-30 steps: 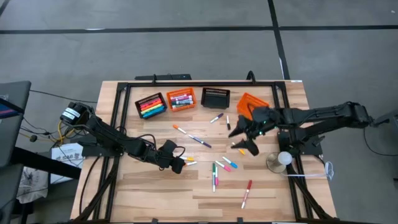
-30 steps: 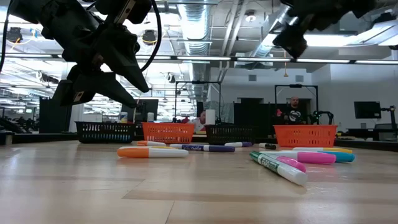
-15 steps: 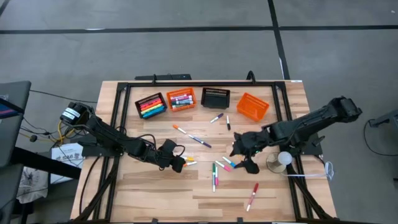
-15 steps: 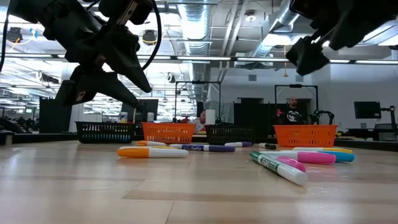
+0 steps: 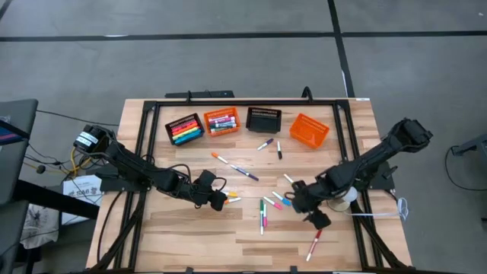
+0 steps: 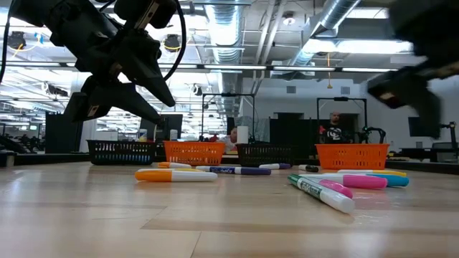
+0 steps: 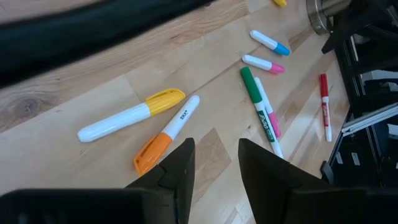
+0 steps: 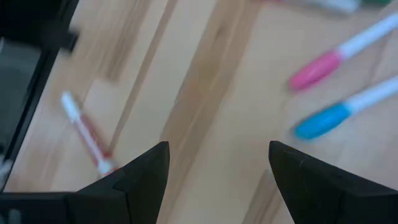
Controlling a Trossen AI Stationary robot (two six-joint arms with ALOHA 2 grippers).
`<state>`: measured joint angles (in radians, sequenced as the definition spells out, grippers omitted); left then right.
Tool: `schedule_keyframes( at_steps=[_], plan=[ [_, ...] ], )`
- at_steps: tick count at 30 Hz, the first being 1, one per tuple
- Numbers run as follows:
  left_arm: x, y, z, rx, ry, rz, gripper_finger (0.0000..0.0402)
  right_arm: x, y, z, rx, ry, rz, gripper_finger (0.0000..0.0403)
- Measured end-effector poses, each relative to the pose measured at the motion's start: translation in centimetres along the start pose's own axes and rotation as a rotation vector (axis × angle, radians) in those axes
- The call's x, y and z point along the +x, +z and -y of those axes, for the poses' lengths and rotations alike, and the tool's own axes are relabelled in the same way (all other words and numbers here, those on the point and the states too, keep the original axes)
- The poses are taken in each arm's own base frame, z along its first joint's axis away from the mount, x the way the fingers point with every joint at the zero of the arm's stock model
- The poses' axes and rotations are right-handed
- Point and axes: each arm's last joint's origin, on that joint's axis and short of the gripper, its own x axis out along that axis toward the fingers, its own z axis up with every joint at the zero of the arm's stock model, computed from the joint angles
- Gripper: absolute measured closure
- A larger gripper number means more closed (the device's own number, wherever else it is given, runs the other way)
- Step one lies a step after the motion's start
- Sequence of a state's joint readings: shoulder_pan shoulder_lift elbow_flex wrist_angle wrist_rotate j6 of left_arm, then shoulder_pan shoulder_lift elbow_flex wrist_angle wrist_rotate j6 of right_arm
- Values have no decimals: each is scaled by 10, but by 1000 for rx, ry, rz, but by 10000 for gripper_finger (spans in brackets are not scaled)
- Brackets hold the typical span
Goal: Pick & Place Markers
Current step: Put the small red marker pen into the right black bin
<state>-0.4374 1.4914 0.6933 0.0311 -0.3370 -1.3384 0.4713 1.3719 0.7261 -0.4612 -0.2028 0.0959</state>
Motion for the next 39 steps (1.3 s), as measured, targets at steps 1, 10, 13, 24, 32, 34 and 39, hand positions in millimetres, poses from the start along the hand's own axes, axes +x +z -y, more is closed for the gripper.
schedule_keyframes(
  at_steps=[1, 10, 13, 24, 32, 34, 39],
  plan=[
    [0, 0, 0, 0, 0, 0, 280, -1, -3, -5, -13, 6, -22, 137],
    [0, 0, 0, 22, 0, 0, 280, 2, -23, -58, -187, 93, -132, 137],
    [0, 0, 0, 22, 0, 0, 280, 8, -30, -73, -255, 84, -164, 137],
    [0, 0, 0, 23, 0, -1, 280, 46, -35, -98, -354, 68, -231, 137],
    [0, 0, 0, 22, 0, -1, 280, 59, -23, -107, -371, 38, -202, 137],
    [0, 0, 0, 22, 0, -1, 280, 63, -22, -110, -379, 37, -195, 137],
    [0, 0, 0, 22, 0, -1, 280, 71, -24, -113, -399, -6, -189, 137]
  ],
)
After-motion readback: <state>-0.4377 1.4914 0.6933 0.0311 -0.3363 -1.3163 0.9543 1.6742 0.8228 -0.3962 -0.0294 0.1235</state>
